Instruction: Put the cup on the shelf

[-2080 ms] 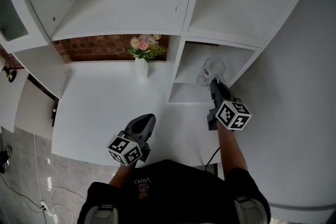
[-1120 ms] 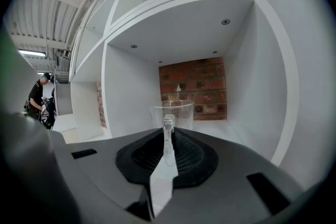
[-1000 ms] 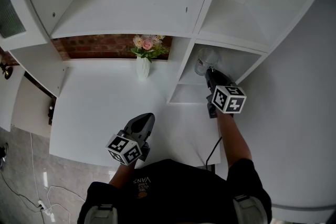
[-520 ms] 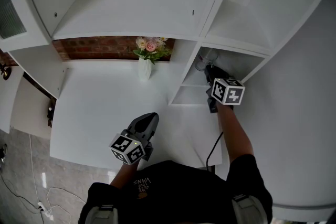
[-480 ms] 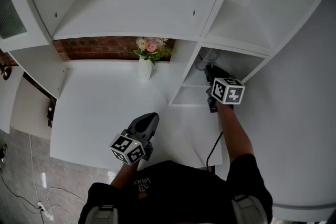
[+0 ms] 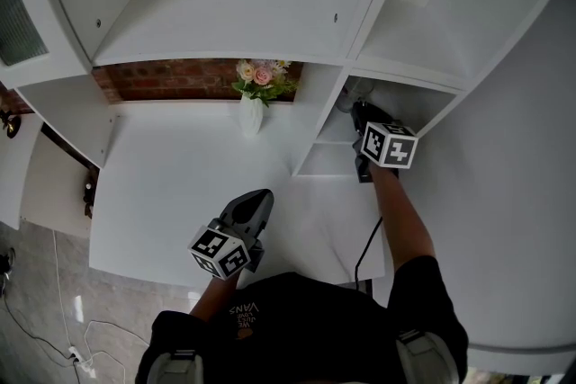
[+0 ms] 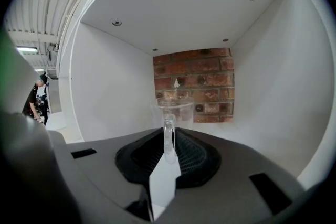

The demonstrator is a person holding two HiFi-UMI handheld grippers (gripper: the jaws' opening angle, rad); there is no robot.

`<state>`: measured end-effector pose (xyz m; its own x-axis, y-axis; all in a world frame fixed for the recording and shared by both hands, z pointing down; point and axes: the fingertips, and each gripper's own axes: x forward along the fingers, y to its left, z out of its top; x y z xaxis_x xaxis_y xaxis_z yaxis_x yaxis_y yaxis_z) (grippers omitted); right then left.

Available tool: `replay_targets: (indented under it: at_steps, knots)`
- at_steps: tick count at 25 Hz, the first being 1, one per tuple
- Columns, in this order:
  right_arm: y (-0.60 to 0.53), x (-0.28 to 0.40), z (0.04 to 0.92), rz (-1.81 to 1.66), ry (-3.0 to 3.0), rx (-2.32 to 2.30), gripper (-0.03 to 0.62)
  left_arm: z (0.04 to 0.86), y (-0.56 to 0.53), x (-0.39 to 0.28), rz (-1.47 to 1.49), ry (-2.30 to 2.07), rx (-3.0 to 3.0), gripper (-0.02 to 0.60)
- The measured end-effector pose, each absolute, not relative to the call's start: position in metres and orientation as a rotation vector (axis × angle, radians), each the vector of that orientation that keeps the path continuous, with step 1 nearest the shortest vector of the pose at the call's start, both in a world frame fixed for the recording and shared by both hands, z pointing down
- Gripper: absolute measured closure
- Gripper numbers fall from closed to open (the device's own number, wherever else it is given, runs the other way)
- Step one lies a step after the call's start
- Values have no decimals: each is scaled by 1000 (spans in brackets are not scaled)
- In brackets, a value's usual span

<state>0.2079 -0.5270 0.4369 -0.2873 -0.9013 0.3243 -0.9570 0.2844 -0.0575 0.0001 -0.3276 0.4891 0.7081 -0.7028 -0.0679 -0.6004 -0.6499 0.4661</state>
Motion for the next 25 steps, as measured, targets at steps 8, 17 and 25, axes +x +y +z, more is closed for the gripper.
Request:
replay_targets:
  at_steps: [8,17,25]
  knots:
    - [-495,211,424,330,-2380,1803,526,482,-317,-3,-339,-1024,2514,574]
    - [-420,223,427,412,-2485,1806,530,475,-286,22,-315,-994,2529,575]
    - [-354,235,436,457,-2554,1787,570,479,-252,46,-284,-983,2527,574]
